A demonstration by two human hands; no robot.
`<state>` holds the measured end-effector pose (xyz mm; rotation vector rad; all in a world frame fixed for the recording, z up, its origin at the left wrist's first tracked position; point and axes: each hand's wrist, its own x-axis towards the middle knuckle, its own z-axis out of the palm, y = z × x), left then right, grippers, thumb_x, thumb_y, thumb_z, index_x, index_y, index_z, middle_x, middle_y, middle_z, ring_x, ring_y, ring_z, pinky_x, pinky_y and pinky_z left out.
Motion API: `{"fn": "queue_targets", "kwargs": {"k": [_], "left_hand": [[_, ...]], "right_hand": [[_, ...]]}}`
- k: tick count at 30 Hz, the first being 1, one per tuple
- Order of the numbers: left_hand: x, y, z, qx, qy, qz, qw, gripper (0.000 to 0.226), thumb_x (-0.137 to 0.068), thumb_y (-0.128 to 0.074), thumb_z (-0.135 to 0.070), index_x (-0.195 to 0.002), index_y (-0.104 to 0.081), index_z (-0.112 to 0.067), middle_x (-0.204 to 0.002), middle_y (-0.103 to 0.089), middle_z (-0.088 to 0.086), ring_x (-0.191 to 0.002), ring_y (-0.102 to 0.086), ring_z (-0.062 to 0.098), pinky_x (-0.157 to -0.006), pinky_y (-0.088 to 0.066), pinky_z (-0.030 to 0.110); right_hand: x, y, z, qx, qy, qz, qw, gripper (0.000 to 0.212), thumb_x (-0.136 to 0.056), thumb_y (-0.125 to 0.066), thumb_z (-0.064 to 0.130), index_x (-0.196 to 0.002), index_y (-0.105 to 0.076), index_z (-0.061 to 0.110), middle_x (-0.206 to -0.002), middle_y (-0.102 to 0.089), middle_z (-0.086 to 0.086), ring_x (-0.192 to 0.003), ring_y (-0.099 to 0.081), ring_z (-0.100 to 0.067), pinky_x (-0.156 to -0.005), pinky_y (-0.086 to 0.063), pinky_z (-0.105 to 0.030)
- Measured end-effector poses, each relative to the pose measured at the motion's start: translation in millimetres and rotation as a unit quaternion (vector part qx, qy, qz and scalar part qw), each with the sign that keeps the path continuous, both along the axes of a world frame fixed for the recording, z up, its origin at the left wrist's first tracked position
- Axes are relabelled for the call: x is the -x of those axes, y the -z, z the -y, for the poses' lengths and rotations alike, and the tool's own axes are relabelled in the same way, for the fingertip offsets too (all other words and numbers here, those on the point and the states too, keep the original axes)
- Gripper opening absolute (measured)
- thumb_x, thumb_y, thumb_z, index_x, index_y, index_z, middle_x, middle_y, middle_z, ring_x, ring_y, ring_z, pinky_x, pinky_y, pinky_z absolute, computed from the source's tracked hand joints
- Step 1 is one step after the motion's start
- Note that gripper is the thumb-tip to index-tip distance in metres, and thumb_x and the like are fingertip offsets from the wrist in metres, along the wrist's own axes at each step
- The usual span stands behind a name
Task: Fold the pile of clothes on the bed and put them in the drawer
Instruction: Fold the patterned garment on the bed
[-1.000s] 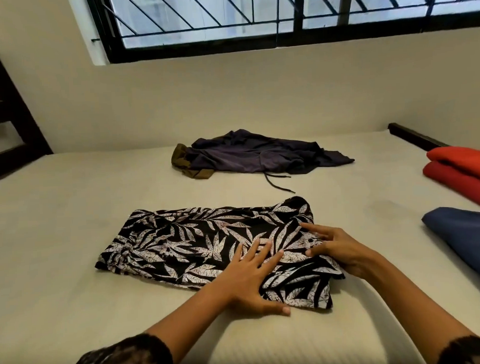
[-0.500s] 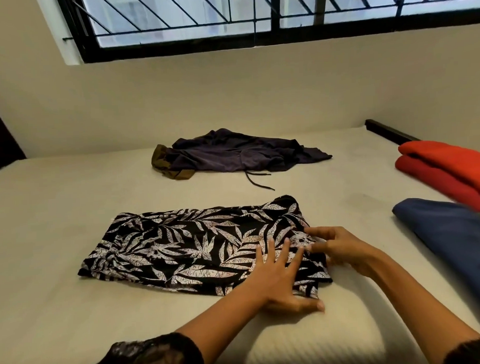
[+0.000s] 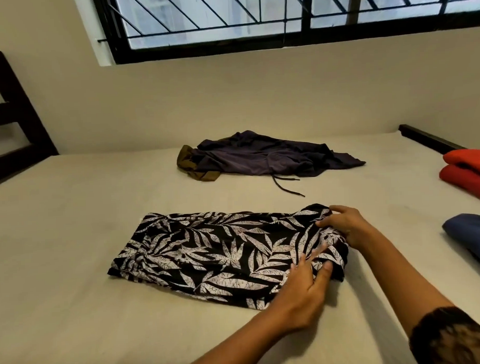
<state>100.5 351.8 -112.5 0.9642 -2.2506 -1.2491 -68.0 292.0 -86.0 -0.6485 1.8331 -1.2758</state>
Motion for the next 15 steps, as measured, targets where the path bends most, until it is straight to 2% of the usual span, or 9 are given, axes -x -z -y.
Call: {"fn": "queue_targets", "kwargs": {"k": [2, 4, 6, 7, 9, 11, 13, 15], "left_hand": [[-11.5, -10.8, -1.4, -0.046, -0.033, -0.052, 0.997, 0.051, -0.098, -0.026, -0.047, -0.132, -0.046, -0.015, -0.127, -0.055, 0.002, -0.119, -0.048, 0.012, -0.098, -0.034, 0.015], [-25.2, -21.1, 1.1, -0.069, -0.075, -0.088, 0.991, 0.038, -0.097, -0.027, -0.045, -0.114, -0.052, -0.023, -0.102, -0.057, -0.013, -0.095, -0.051, -0.007, -0.079, -0.034, 0.000], [-41.1, -28.7, 6.9, -0.081, -0.120, -0.128, 0.981, 0.026, -0.098, -0.027, -0.043, -0.103, -0.049, -0.030, -0.093, -0.053, -0.020, -0.086, -0.046, -0.015, -0.072, -0.036, -0.003], [-51.3, -32.2, 9.9, -0.100, -0.139, -0.157, 0.973, 0.025, -0.098, -0.027, -0.043, -0.100, -0.049, -0.030, -0.095, -0.056, -0.017, -0.088, -0.049, -0.013, -0.077, -0.039, 0.000], [-75.3, -35.6, 18.9, -0.143, -0.194, -0.212, 0.947, 0.034, -0.095, -0.027, -0.046, -0.097, -0.054, -0.024, -0.101, -0.062, -0.005, -0.096, -0.058, 0.004, -0.089, -0.048, 0.021], [-101.5, -36.1, 33.6, -0.150, -0.288, -0.244, 0.914, 0.038, -0.093, -0.029, -0.048, -0.090, -0.056, -0.021, -0.096, -0.064, 0.003, -0.093, -0.061, 0.017, -0.087, -0.051, 0.038], [-126.8, -29.7, 47.9, -0.131, -0.376, -0.217, 0.891, 0.036, -0.098, -0.032, -0.041, -0.085, -0.056, -0.018, -0.092, -0.063, 0.006, -0.087, -0.060, 0.019, -0.080, -0.050, 0.037], [-147.1, -16.0, 57.2, -0.100, -0.441, -0.146, 0.880, 0.028, -0.100, -0.037, -0.032, -0.093, -0.059, -0.016, -0.096, -0.064, 0.007, -0.089, -0.060, 0.021, -0.083, -0.050, 0.039]], "right_hand": [[-8.0, -14.8, 5.6, 0.036, 0.027, 0.078, 0.996, 0.068, -0.075, -0.060, -0.020, -0.136, -0.045, 0.007, -0.125, -0.053, -0.025, -0.105, -0.058, -0.039, -0.081, -0.050, -0.043], [-27.4, -26.8, 17.2, 0.080, 0.041, 0.091, 0.992, 0.060, -0.077, -0.054, -0.022, -0.131, -0.051, 0.005, -0.117, -0.056, -0.023, -0.095, -0.058, -0.036, -0.076, -0.050, -0.040], [-52.2, -35.4, 35.1, 0.120, 0.041, 0.064, 0.990, 0.049, -0.080, -0.051, -0.020, -0.120, -0.059, 0.007, -0.108, -0.058, -0.017, -0.089, -0.057, -0.030, -0.075, -0.051, -0.038], [-65.0, -39.6, 44.9, 0.132, 0.037, 0.046, 0.989, 0.047, -0.081, -0.052, -0.016, -0.118, -0.062, 0.010, -0.110, -0.060, -0.015, -0.088, -0.058, -0.028, -0.076, -0.052, -0.036], [-94.6, -46.3, 66.1, 0.154, 0.026, 0.006, 0.988, 0.049, -0.084, -0.053, -0.008, -0.126, -0.059, 0.016, -0.118, -0.060, -0.009, -0.091, -0.059, -0.025, -0.076, -0.050, -0.029], [-128.5, -51.0, 81.4, 0.160, -0.001, -0.064, 0.985, 0.051, -0.089, -0.053, -0.002, -0.135, -0.050, 0.019, -0.132, -0.054, -0.008, -0.099, -0.056, -0.020, -0.078, -0.044, -0.022], [-159.8, -48.3, 91.1, 0.162, -0.068, -0.094, 0.980, 0.055, -0.091, -0.053, 0.003, -0.142, -0.040, 0.021, -0.138, -0.048, -0.009, -0.102, -0.055, -0.019, -0.078, -0.044, -0.020], [-184.1, -37.9, 94.6, 0.142, -0.161, -0.078, 0.974, 0.059, -0.093, -0.053, 0.007, -0.146, -0.031, 0.020, -0.136, -0.048, -0.013, -0.103, -0.058, -0.022, -0.076, -0.054, -0.028]]}}
